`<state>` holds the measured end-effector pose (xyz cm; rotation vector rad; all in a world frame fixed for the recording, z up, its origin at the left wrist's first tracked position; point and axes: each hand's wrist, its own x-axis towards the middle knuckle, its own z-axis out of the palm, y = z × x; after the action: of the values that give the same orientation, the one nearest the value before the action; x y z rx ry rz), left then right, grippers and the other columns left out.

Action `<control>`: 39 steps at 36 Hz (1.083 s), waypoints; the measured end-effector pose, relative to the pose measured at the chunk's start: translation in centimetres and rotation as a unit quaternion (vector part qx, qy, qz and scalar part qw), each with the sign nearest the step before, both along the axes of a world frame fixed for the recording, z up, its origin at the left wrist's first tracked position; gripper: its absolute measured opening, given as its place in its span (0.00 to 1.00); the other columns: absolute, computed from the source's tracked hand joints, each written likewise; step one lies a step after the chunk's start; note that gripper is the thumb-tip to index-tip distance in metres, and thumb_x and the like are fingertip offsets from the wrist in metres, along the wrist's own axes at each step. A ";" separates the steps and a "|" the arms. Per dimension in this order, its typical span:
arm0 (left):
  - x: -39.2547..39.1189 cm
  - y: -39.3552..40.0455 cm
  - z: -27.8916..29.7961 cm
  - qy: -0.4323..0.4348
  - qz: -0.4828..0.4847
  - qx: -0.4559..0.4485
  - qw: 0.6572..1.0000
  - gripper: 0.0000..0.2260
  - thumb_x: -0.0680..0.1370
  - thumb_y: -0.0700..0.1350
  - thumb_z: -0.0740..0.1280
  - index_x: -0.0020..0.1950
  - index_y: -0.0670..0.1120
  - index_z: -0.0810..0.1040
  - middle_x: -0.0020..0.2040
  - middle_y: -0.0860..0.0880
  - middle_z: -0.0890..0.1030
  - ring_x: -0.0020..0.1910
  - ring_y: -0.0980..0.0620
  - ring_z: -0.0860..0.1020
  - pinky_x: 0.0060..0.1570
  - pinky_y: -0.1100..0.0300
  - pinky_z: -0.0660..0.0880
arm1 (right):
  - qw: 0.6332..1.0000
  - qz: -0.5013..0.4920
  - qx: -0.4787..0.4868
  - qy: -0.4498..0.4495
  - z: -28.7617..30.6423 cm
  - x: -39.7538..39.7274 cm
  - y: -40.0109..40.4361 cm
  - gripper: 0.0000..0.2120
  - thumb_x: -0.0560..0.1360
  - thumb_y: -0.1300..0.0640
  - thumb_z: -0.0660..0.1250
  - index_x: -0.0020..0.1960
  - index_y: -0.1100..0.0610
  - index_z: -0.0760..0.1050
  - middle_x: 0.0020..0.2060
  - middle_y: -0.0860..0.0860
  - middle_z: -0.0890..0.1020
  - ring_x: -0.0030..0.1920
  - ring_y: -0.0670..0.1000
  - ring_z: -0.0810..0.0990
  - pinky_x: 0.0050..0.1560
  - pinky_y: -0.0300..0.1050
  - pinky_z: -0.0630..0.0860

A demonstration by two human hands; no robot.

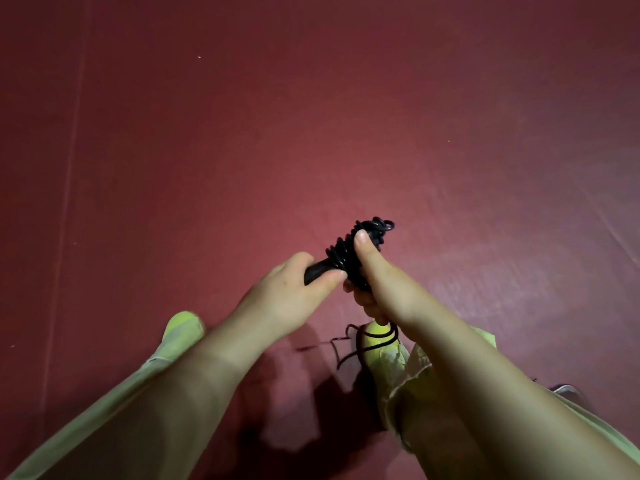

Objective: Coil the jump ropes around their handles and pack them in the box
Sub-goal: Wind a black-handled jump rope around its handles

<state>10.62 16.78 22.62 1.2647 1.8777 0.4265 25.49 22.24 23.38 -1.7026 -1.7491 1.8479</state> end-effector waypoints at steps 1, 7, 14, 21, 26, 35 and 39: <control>0.1 0.1 0.0 -0.017 0.008 -0.001 1.000 0.20 0.70 0.66 0.60 0.47 0.50 0.71 0.41 0.53 0.74 0.40 0.52 0.74 0.41 0.54 0.71 | 1.000 -0.007 0.001 0.010 0.1 -0.1 0.1 0.32 0.76 0.29 0.46 0.37 0.55 0.69 0.23 0.44 0.62 0.22 0.45 0.57 0.28 0.42 0.55; -0.2 0.3 0.4 -0.233 0.056 -0.028 0.970 0.25 0.60 0.63 0.70 0.47 0.48 0.73 0.38 0.51 0.76 0.33 0.56 0.74 0.33 0.60 0.69 | 0.996 -0.042 0.072 0.043 0.5 -0.5 0.3 0.27 0.69 0.28 0.53 0.28 0.51 0.60 0.21 0.44 0.60 0.23 0.45 0.57 0.31 0.46 0.54; -0.4 -0.8 2.0 -0.672 0.044 -0.206 0.710 0.37 0.68 0.72 0.52 0.47 0.42 0.83 0.35 0.45 0.80 0.30 0.49 0.78 0.32 0.58 0.76 | 0.972 -0.135 0.065 0.183 1.6 -0.7 0.6 0.31 0.59 0.26 0.58 0.31 0.55 0.69 0.31 0.54 0.68 0.33 0.53 0.65 0.34 0.55 0.62; 0.4 -0.5 2.4 -0.706 0.087 -0.240 0.660 0.32 0.73 0.70 0.49 0.45 0.43 0.76 0.30 0.51 0.69 0.20 0.59 0.62 0.20 0.67 0.62 | 0.984 -0.112 0.051 0.130 1.1 -0.5 0.6 0.33 0.76 0.29 0.44 0.33 0.55 0.69 0.21 0.46 0.68 0.24 0.47 0.64 0.31 0.44 0.59; 0.2 0.1 2.2 -0.592 0.111 -0.222 0.767 0.32 0.74 0.69 0.48 0.45 0.42 0.75 0.31 0.50 0.70 0.22 0.58 0.58 0.21 0.67 0.56 | 0.987 -0.097 0.018 0.129 0.2 -0.6 0.5 0.35 0.72 0.25 0.41 0.31 0.54 0.66 0.24 0.47 0.67 0.24 0.47 0.62 0.27 0.42 0.58; 1.1 -0.3 0.3 -0.230 0.071 -0.062 0.969 0.30 0.76 0.68 0.49 0.39 0.46 0.77 0.29 0.49 0.76 0.22 0.55 0.65 0.29 0.60 0.64 | 0.990 -0.114 -0.029 0.077 -0.9 -1.2 -0.5 0.31 0.77 0.30 0.39 0.32 0.53 0.62 0.25 0.48 0.65 0.23 0.46 0.60 0.28 0.41 0.57; 0.9 -0.4 0.3 -0.107 0.020 -0.017 0.994 0.26 0.76 0.66 0.48 0.35 0.49 0.73 0.30 0.53 0.77 0.34 0.50 0.75 0.43 0.52 0.72 | 0.991 -0.111 -0.036 0.071 -0.6 -1.2 -0.6 0.31 0.77 0.29 0.41 0.32 0.53 0.62 0.25 0.48 0.63 0.24 0.47 0.59 0.28 0.42 0.56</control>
<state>11.52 16.41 22.95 1.1145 1.7239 0.5279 24.26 21.66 22.74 -1.6658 -1.3935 1.9014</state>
